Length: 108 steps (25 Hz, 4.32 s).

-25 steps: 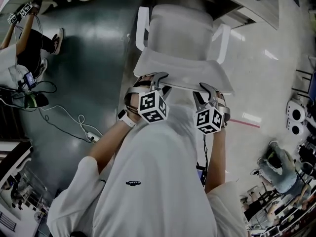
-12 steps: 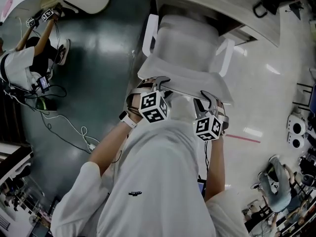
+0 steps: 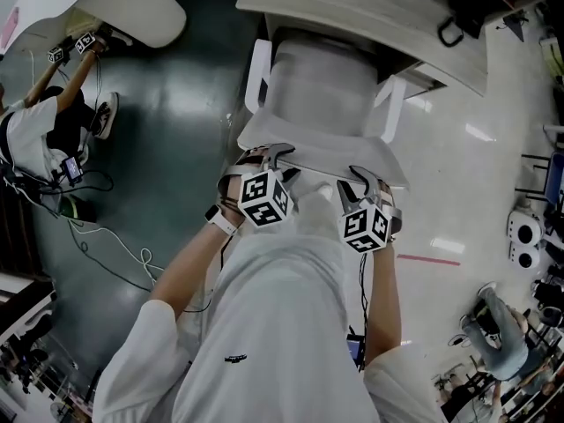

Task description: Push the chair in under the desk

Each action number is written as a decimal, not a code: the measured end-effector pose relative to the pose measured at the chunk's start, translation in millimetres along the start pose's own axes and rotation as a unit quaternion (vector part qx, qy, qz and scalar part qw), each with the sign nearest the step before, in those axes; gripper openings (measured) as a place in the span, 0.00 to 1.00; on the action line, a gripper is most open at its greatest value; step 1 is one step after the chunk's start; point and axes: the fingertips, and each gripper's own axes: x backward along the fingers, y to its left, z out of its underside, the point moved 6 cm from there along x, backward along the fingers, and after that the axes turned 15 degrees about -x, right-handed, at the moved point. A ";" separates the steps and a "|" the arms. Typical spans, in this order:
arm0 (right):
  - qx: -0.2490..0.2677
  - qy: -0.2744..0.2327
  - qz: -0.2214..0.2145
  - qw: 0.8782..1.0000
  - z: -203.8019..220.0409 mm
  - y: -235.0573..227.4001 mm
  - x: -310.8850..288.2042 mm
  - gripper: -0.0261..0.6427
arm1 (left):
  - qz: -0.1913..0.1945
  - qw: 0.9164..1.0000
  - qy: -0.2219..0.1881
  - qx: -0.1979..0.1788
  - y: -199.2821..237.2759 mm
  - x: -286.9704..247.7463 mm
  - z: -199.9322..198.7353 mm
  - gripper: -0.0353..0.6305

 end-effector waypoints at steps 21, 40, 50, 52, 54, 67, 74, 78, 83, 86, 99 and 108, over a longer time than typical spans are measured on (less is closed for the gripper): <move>-0.018 0.007 0.018 1.000 -29.1 -58.6 -35.3 0.28 | -0.024 0.999 -0.014 -0.031 72.1 -32.2 -6.5 0.37; 0.012 -0.001 0.029 1.000 -54.0 -150.5 -64.3 0.28 | -0.053 0.997 -0.022 -0.041 146.8 -71.6 -39.7 0.35; 0.024 -0.006 0.036 0.999 -81.9 -199.5 -89.0 0.28 | -0.058 0.997 -0.024 -0.044 203.4 -90.8 -48.2 0.34; 0.025 -0.008 0.039 0.999 -86.3 -210.9 -94.1 0.28 | -0.057 0.997 -0.023 -0.043 215.4 -96.5 -51.3 0.34; 0.026 -0.008 0.041 0.999 -89.9 -220.9 -99.0 0.28 | -0.059 0.997 -0.022 -0.042 225.5 -102.2 -53.6 0.34; 0.034 -0.020 0.054 0.998 -110.2 -255.5 -119.1 0.28 | -0.069 0.996 -0.023 -0.047 268.9 -118.0 -57.7 0.34; 0.028 -0.028 0.059 0.997 -119.6 -260.9 -123.3 0.29 | -0.075 0.996 -0.012 -0.045 281.2 -118.0 -57.1 0.35; 0.036 -0.035 0.059 0.997 -119.3 -266.7 -123.0 0.29 | -0.079 0.995 -0.018 -0.049 284.4 -120.1 -60.9 0.35; 0.013 -0.086 0.063 0.994 -120.3 -262.8 -114.0 0.31 | -0.082 0.994 -0.058 -0.045 279.0 -120.4 -59.8 0.39; 0.001 -0.124 0.067 0.990 -132.6 -257.8 -96.8 0.31 | -0.111 0.990 -0.082 -0.031 281.7 -108.4 -65.4 0.42; -0.060 -0.216 0.104 0.969 -153.9 -201.7 3.3 0.24 | -0.191 0.953 -0.210 0.101 222.0 5.3 -96.3 0.34; -0.105 -0.255 0.105 0.956 -138.9 -138.3 83.2 0.13 | -0.241 0.915 -0.266 0.185 141.9 92.0 -85.7 0.14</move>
